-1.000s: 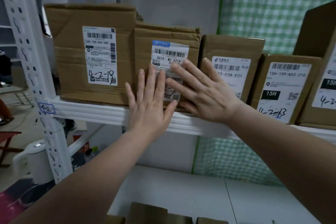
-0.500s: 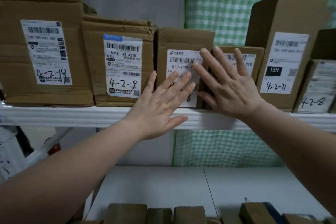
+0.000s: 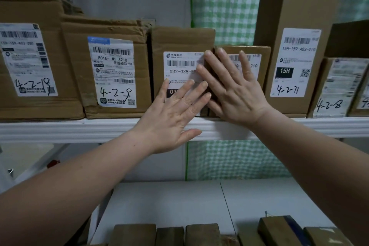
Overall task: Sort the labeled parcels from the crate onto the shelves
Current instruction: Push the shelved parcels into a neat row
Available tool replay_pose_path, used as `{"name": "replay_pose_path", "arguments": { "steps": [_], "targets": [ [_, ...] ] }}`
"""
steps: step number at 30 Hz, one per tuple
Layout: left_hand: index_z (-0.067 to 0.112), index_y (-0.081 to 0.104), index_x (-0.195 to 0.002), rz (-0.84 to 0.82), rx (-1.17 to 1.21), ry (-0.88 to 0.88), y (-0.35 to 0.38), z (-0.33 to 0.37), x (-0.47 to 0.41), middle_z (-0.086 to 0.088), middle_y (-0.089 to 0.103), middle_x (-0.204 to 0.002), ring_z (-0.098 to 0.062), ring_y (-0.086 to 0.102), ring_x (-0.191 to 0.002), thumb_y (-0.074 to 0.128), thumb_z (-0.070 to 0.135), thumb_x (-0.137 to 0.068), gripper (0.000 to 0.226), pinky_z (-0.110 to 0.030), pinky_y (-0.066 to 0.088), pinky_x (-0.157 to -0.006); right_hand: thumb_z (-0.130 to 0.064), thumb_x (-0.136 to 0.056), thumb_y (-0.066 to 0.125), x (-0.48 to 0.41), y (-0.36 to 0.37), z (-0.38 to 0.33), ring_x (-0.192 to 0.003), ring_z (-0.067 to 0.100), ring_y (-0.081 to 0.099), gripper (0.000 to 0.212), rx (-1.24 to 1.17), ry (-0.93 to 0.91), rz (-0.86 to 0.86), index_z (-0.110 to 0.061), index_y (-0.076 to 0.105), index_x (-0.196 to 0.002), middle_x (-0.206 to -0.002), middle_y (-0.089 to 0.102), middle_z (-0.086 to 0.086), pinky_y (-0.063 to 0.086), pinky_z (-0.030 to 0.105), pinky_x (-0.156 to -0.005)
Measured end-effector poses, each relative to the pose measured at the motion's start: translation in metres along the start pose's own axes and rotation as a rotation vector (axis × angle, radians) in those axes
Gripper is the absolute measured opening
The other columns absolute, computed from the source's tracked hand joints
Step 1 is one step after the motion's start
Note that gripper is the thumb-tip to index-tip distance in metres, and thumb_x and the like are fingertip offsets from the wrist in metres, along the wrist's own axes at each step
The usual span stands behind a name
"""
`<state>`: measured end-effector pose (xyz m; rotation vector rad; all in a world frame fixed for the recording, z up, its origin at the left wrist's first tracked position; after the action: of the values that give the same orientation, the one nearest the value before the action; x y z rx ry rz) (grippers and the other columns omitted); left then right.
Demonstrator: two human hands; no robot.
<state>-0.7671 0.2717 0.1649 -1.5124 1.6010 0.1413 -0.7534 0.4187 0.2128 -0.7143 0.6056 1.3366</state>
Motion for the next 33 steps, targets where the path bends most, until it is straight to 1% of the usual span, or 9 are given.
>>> {"name": "replay_pose_path", "arguments": {
  "steps": [4,6,8,11,13,17,19,26,33],
  "targets": [
    [0.021,-0.012,-0.151,0.035,0.001,0.047,-0.006,0.018,-0.024,0.001,-0.013,-0.16,-0.019,-0.015,-0.146,0.016,0.059,-0.097,0.072,-0.056,-0.005,-0.114,-0.044,-0.1,0.031,0.013,-0.014,0.027,-0.147,0.029,0.013,0.062,-0.016,0.109,0.015,-0.009,0.025,-0.152,-0.156,0.028,0.019,-0.005,0.048,-0.119],
    [0.021,-0.009,-0.152,0.024,-0.006,0.113,-0.007,0.029,-0.042,0.002,-0.004,-0.16,-0.021,-0.011,-0.147,0.022,0.06,-0.095,0.075,-0.055,-0.006,-0.114,-0.044,-0.1,0.032,0.032,-0.021,0.051,-0.147,0.027,0.008,0.064,0.029,0.241,0.001,-0.009,0.019,-0.153,-0.157,0.024,0.02,-0.01,0.045,-0.118],
    [0.02,-0.001,-0.151,0.005,-0.016,0.182,-0.008,0.04,-0.062,-0.001,0.003,-0.16,-0.022,-0.001,-0.148,0.025,0.059,-0.093,0.075,-0.054,-0.005,-0.114,-0.043,-0.1,0.037,0.053,-0.024,0.072,-0.147,0.032,0.011,0.065,0.06,0.351,-0.018,-0.008,0.021,-0.152,-0.157,0.025,0.022,-0.011,0.044,-0.118],
    [0.024,-0.009,-0.149,-0.035,-0.045,0.237,-0.004,0.051,-0.082,-0.002,-0.012,-0.157,-0.021,-0.005,-0.146,0.014,0.059,-0.092,0.07,-0.053,-0.007,-0.114,-0.034,-0.098,0.044,0.072,-0.023,0.092,-0.144,0.038,0.014,0.063,0.06,0.432,-0.037,-0.007,0.023,-0.151,-0.156,0.026,0.025,-0.014,0.042,-0.118],
    [0.026,-0.013,-0.148,-0.076,-0.071,0.244,0.002,0.055,-0.087,-0.002,-0.019,-0.154,-0.021,-0.013,-0.143,0.008,0.061,-0.092,0.069,-0.053,-0.01,-0.114,-0.032,-0.098,0.043,0.078,-0.019,0.097,-0.144,0.039,0.014,0.063,0.056,0.436,-0.053,-0.008,0.023,-0.152,-0.156,0.025,0.025,-0.014,0.042,-0.117],
    [0.024,0.011,-0.15,-0.063,-0.086,0.239,0.005,0.054,-0.089,-0.005,0.004,-0.157,-0.021,0.004,-0.144,0.018,0.061,-0.092,0.07,-0.054,-0.002,-0.115,-0.036,-0.097,0.042,0.083,-0.01,0.096,-0.145,0.035,0.01,0.067,0.012,0.427,-0.098,-0.012,0.017,-0.153,-0.159,0.022,0.021,-0.012,0.044,-0.118],
    [0.023,0.015,-0.15,-0.062,-0.099,0.244,0.006,0.053,-0.087,-0.005,0.007,-0.157,-0.021,0.006,-0.144,0.019,0.061,-0.092,0.07,-0.054,-0.003,-0.115,-0.04,-0.097,0.039,0.083,-0.007,0.094,-0.146,0.035,0.01,0.068,-0.004,0.416,-0.119,-0.013,0.015,-0.154,-0.159,0.021,0.021,-0.009,0.046,-0.117],
    [0.019,0.02,-0.15,-0.094,-0.118,0.232,0.01,0.056,-0.089,-0.005,0.009,-0.157,-0.02,0.007,-0.145,0.019,0.063,-0.091,0.073,-0.056,0.0,-0.115,-0.051,-0.101,0.022,0.085,0.001,0.094,-0.145,0.035,0.011,0.066,-0.05,0.397,-0.106,-0.011,0.019,-0.153,-0.158,0.023,0.023,-0.006,0.047,-0.117],
    [0.015,0.02,-0.151,-0.085,-0.117,0.247,0.007,0.063,-0.096,-0.006,0.008,-0.158,-0.02,0.006,-0.145,0.021,0.064,-0.091,0.077,-0.055,-0.004,-0.114,-0.05,-0.101,0.026,0.095,0.0,0.106,-0.145,0.037,0.012,0.065,-0.076,0.433,-0.056,-0.011,0.018,-0.152,-0.157,0.023,0.024,-0.008,0.044,-0.119]
  ]
}}
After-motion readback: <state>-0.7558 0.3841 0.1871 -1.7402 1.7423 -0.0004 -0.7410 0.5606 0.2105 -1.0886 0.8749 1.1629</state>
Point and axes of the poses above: each hand's wrist, its own x-axis away from the middle knuckle, its own y-axis out of the palm, z = x × y, the point moved 5 cm from there along -x, towards the middle knuckle
